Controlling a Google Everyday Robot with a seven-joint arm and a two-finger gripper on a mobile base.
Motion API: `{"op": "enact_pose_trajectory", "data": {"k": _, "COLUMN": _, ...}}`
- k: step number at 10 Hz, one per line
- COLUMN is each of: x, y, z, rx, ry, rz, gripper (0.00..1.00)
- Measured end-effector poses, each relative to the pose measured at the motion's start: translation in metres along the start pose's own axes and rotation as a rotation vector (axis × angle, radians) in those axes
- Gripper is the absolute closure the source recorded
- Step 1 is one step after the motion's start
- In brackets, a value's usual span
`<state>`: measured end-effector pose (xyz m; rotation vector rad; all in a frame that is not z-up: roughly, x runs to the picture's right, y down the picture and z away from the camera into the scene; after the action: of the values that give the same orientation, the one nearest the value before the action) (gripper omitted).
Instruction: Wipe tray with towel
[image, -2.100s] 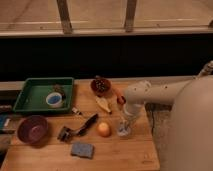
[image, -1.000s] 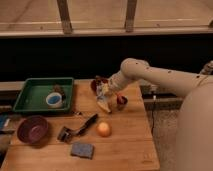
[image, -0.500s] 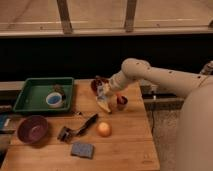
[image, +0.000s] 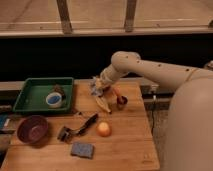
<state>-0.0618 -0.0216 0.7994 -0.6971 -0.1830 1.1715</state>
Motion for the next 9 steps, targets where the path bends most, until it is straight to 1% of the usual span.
{"op": "enact_pose_trajectory", "data": {"k": 1, "x": -0.018, "y": 0.021, "z": 0.009, "rx": 0.001, "ry": 0.013, "rz": -0.076, "gripper": 1.00}}
{"op": "enact_pose_trajectory", "data": {"k": 2, "x": -0.031, "y": 0.038, "z": 0.016, "rx": 0.000, "ry": 0.029, "rz": -0.137, "gripper": 1.00}}
{"op": "enact_pose_trajectory", "data": {"k": 3, "x": -0.042, "y": 0.060, "z": 0.027, "rx": -0.001, "ry": 0.059, "rz": -0.221, "gripper": 1.00}}
{"op": "enact_pose_trajectory", "data": {"k": 4, "x": -0.043, "y": 0.071, "z": 0.034, "rx": -0.001, "ry": 0.085, "rz": -0.264, "gripper": 1.00}}
{"op": "enact_pose_trajectory", "data": {"k": 5, "x": -0.042, "y": 0.084, "z": 0.046, "rx": -0.002, "ry": 0.122, "rz": -0.307, "gripper": 1.00}}
{"op": "enact_pose_trajectory", "data": {"k": 6, "x": -0.037, "y": 0.088, "z": 0.057, "rx": -0.005, "ry": 0.151, "rz": -0.326, "gripper": 1.00}}
{"op": "enact_pose_trajectory", "data": {"k": 7, "x": -0.026, "y": 0.089, "z": 0.071, "rx": -0.011, "ry": 0.190, "rz": -0.340, "gripper": 1.00}}
{"op": "enact_pose_trajectory", "data": {"k": 9, "x": -0.006, "y": 0.087, "z": 0.086, "rx": -0.025, "ry": 0.246, "rz": -0.342, "gripper": 1.00}}
